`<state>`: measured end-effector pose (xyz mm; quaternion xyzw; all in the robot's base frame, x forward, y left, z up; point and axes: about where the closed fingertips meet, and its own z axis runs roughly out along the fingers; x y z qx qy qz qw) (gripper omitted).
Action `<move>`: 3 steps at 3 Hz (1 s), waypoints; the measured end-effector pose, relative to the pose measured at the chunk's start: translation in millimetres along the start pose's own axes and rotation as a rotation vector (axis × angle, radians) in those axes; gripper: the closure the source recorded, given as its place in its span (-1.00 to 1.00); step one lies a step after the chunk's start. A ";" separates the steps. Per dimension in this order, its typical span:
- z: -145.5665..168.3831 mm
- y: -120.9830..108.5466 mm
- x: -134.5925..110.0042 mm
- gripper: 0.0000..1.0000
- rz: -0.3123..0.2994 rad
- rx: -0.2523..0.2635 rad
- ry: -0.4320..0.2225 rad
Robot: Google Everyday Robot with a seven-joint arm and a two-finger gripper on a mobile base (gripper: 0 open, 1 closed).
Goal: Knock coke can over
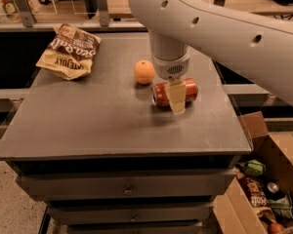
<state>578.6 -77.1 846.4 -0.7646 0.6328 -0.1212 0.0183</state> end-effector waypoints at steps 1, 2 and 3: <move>2.1 1.0 -1.6 -1.00 -0.002 -0.009 -0.005; 5.7 2.1 -5.9 -1.00 -0.009 -0.032 -0.026; 5.7 2.0 -5.9 -1.00 -0.009 -0.032 -0.026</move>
Offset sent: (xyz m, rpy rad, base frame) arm -0.0033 0.0062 -0.0086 0.0093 0.0480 0.0048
